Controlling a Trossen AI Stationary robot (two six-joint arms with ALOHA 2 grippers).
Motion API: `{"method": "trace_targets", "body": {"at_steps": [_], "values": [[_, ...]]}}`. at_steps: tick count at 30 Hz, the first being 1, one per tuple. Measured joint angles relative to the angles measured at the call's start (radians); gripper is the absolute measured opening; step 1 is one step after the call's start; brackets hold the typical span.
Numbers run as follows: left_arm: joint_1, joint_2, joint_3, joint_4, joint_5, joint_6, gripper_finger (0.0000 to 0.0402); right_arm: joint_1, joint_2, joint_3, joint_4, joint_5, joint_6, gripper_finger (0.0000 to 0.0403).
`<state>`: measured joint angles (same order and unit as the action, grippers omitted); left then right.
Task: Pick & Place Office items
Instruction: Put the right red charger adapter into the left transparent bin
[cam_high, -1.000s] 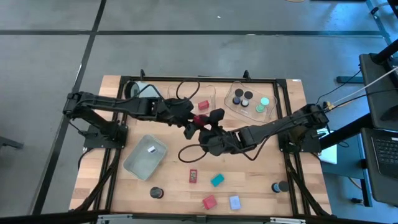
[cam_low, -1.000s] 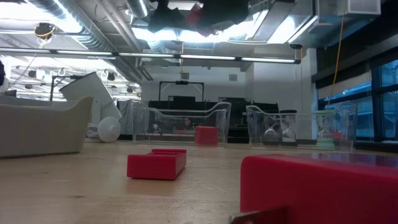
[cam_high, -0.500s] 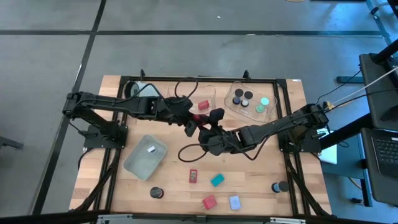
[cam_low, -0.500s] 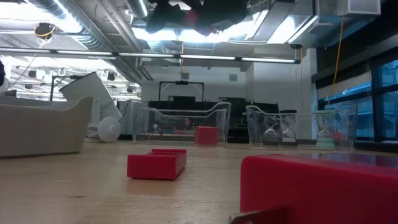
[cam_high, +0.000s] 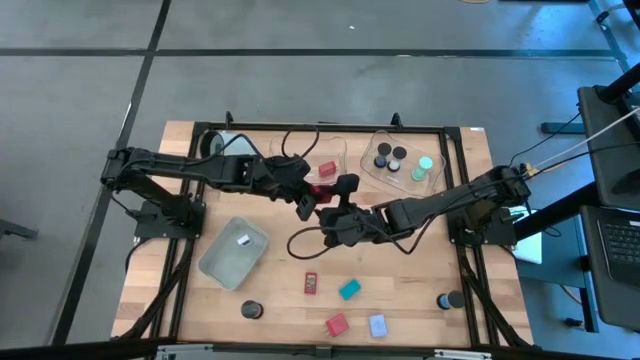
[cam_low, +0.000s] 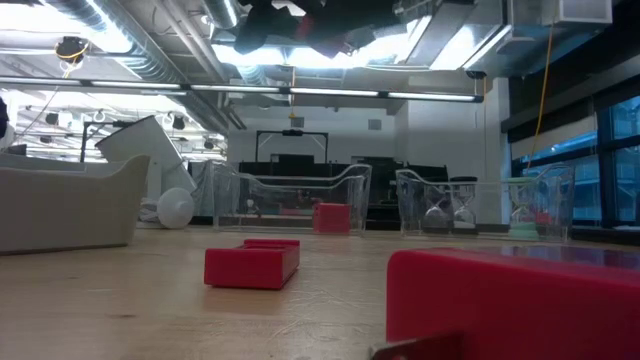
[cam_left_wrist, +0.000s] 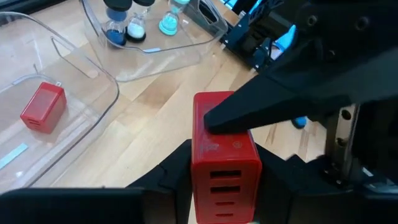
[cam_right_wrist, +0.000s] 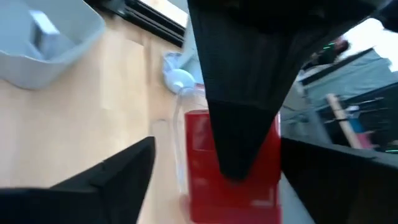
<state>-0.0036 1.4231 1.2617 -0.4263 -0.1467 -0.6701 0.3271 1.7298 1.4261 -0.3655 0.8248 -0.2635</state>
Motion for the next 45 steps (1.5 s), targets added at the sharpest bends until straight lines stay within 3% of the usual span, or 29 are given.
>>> {"method": "trace_targets", "body": {"at_steps": [5,11,13,19,30,41,45], "values": [[0.000,0.001,0.000,-0.015,-0.005,0.027,0.0122,0.001,-0.061,0.049,-0.245,-0.128,0.196,0.0384],[0.002,0.001,0.000,-0.085,-0.027,0.076,0.0122,-0.006,-0.149,0.105,-0.589,-0.326,0.476,0.0383],[0.001,0.001,0.000,-0.133,-0.075,0.107,0.0122,-0.006,-0.168,0.102,-0.658,-0.327,0.543,0.0376],[0.030,0.025,0.000,-0.238,-0.343,0.196,0.0121,0.009,-0.174,0.099,-0.842,-0.237,0.682,0.0355],[0.222,0.224,-0.064,-0.148,-0.330,0.267,0.0121,0.008,-0.174,-0.016,-0.887,-0.304,0.730,0.0346],[0.291,0.368,-0.065,-0.018,-0.216,0.363,0.0121,0.008,-0.174,-0.212,-0.777,-0.295,0.790,0.0345],[0.298,0.402,-0.065,-0.004,-0.222,0.387,0.0121,0.008,-0.174,-0.250,-0.713,-0.293,0.778,0.0345]]}}
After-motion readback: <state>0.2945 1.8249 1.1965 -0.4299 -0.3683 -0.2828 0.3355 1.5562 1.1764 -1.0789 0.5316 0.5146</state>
